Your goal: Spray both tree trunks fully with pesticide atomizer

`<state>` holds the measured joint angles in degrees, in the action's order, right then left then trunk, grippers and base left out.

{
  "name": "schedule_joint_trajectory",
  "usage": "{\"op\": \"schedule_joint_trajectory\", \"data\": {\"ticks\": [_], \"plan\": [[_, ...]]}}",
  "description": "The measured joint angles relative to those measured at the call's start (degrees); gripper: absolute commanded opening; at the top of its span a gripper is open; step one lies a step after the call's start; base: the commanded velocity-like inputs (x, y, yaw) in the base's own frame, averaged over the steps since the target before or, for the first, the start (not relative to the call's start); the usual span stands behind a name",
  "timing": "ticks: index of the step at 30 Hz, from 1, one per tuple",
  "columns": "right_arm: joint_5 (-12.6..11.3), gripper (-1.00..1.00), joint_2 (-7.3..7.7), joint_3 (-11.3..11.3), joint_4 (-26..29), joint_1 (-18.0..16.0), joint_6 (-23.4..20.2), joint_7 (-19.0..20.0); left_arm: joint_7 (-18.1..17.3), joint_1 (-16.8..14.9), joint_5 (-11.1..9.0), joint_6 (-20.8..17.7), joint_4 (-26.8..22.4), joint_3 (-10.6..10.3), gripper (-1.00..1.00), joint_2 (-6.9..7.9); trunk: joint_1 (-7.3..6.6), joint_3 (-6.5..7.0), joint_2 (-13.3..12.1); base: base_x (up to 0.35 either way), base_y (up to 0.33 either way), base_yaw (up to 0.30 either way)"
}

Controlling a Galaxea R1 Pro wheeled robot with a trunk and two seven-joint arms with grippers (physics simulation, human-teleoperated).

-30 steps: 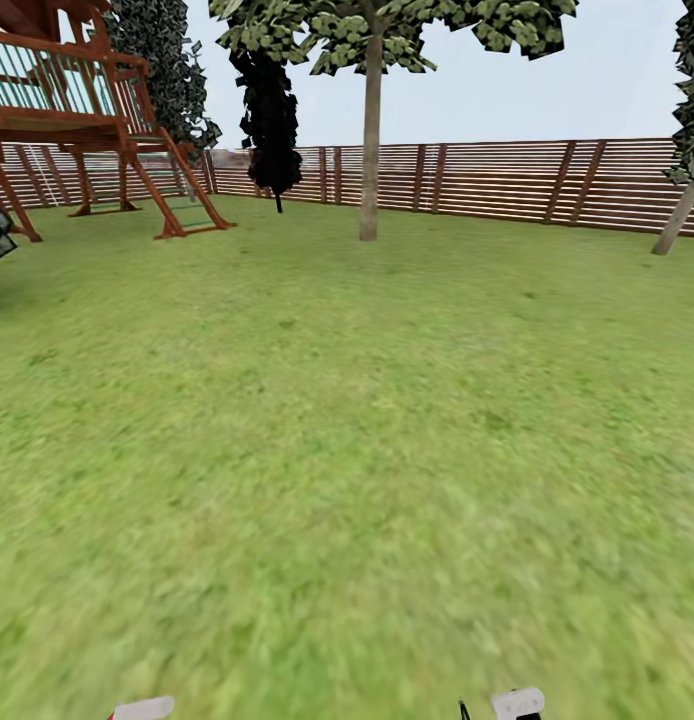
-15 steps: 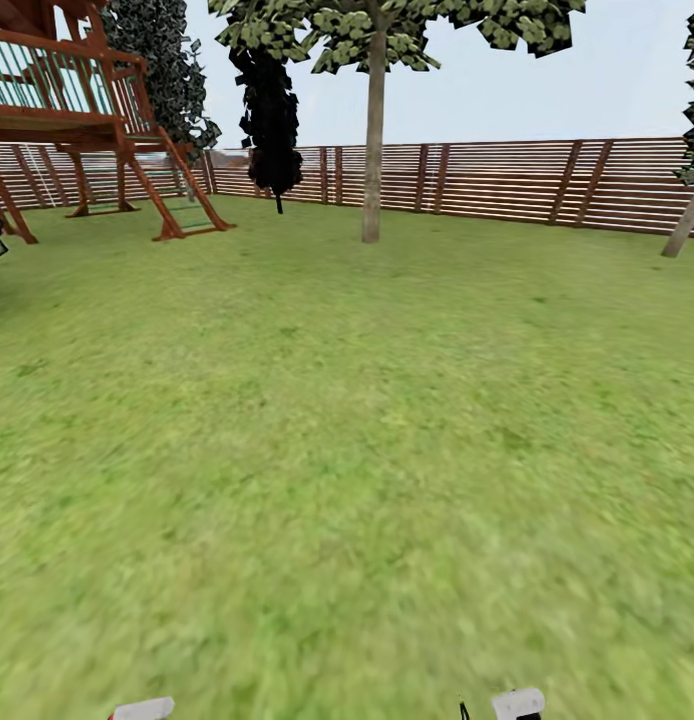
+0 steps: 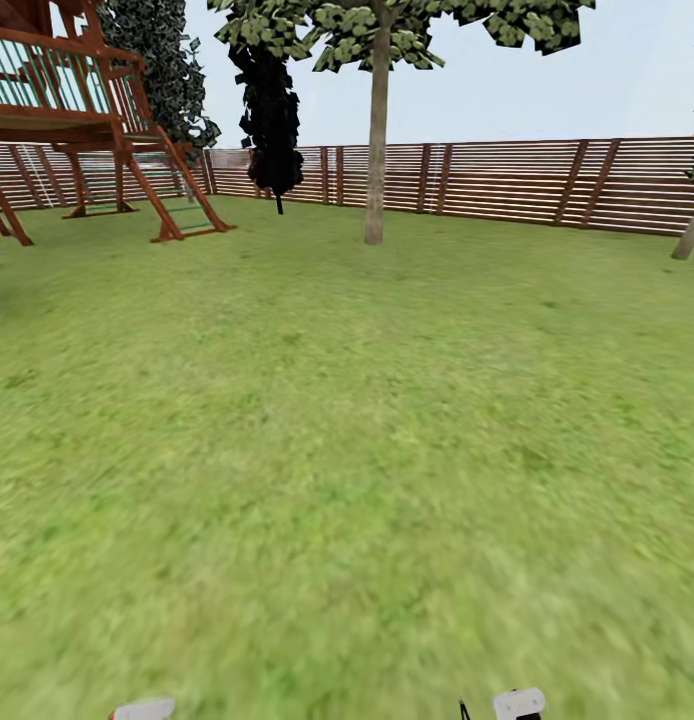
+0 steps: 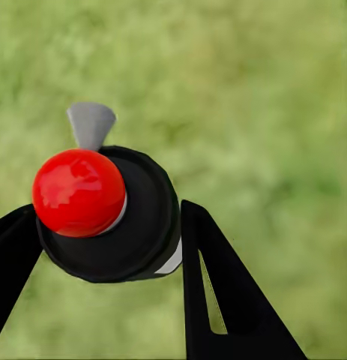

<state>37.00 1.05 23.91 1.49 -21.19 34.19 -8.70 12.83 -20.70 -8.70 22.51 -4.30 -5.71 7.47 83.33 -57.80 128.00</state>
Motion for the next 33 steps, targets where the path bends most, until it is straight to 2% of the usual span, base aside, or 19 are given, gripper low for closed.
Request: {"op": "schedule_joint_trajectory", "data": {"ticks": [33], "plan": [[0.0, 1.00, 0.00, 0.0, 0.0, 0.0, 0.0, 0.0, 0.0, 0.0, 0.0, 0.0, 0.0, 0.0, -1.00, 0.08, 0.00, 0.00, 0.0, 0.338, 0.103, 0.000]]}}
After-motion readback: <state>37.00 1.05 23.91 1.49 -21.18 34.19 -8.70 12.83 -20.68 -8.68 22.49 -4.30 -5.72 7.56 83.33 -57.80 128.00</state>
